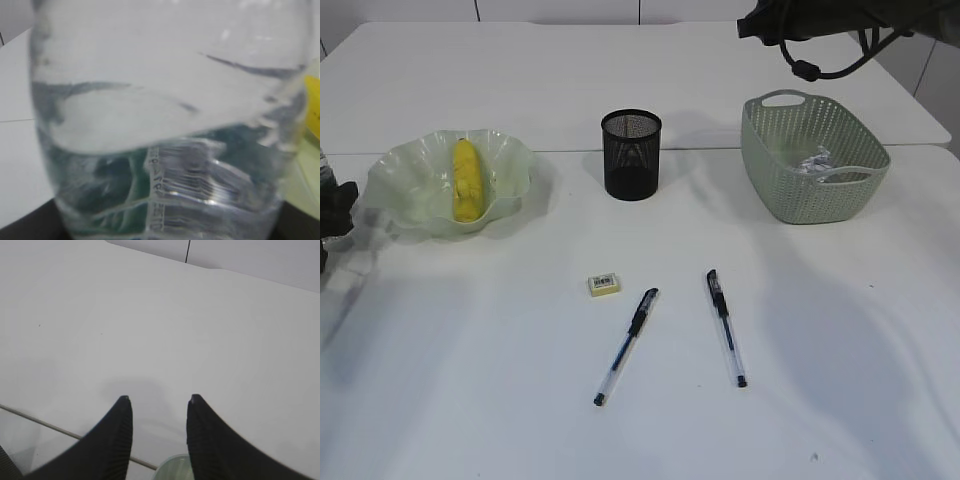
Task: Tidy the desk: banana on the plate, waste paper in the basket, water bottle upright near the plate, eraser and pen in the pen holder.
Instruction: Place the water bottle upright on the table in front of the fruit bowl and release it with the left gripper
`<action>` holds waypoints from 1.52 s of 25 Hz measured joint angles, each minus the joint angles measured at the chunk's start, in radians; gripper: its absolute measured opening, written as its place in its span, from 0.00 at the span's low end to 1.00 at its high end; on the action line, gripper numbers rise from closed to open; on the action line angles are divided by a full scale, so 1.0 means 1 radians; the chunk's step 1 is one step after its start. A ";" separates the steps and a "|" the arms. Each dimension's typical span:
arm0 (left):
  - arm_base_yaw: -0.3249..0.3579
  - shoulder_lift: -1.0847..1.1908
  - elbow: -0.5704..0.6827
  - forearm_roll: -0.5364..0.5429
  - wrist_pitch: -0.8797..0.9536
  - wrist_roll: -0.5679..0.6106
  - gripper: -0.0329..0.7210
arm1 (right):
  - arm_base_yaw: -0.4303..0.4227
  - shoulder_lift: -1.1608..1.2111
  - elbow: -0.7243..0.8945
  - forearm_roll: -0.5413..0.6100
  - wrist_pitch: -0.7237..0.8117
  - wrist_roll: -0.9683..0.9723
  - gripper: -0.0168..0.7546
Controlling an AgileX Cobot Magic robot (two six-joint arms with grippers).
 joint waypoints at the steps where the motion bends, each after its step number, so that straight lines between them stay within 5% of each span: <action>1: 0.000 -0.004 0.000 0.004 0.010 -0.005 0.66 | 0.000 0.000 0.000 0.000 0.000 0.000 0.38; 38: 0.000 -0.260 0.050 0.096 0.043 -0.129 0.73 | 0.000 0.000 0.000 0.000 -0.008 0.000 0.38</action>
